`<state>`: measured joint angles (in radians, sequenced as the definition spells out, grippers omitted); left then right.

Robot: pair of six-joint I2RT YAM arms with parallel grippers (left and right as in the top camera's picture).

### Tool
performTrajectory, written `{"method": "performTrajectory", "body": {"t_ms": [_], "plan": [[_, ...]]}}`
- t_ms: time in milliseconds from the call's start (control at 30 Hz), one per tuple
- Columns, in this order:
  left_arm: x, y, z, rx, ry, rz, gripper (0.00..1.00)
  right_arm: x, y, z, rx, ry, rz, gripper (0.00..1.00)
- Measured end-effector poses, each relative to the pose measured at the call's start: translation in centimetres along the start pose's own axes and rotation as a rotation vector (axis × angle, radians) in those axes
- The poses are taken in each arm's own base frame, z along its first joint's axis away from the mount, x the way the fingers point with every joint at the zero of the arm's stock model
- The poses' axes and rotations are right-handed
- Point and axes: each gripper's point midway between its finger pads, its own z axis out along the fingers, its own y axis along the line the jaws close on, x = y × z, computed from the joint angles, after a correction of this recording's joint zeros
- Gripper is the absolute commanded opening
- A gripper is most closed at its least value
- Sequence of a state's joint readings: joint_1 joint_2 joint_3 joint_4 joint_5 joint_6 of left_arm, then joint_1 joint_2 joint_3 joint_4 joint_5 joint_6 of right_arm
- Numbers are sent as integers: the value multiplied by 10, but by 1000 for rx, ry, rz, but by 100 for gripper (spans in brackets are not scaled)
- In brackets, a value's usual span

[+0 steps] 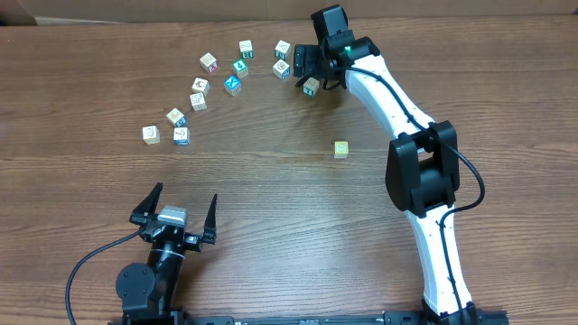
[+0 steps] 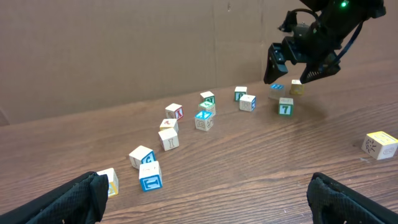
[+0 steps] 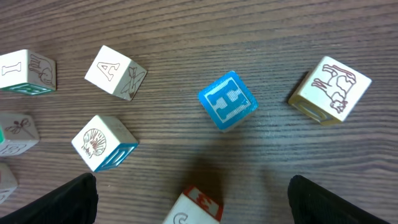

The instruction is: Form a tower

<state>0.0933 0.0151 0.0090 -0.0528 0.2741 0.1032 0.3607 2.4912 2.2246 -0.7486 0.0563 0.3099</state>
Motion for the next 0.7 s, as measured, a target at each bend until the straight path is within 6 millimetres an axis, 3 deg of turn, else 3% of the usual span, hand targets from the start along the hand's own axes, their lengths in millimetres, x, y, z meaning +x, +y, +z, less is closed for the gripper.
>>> {"method": "performTrajectory", "body": {"t_ms": [333,700], "plan": [[0,0,0,0,0,0,100,16,-6,25,17,33,-2,95],[0,0,0,0,0,0,100,14,-5,25,12,23,-1,95]]}}
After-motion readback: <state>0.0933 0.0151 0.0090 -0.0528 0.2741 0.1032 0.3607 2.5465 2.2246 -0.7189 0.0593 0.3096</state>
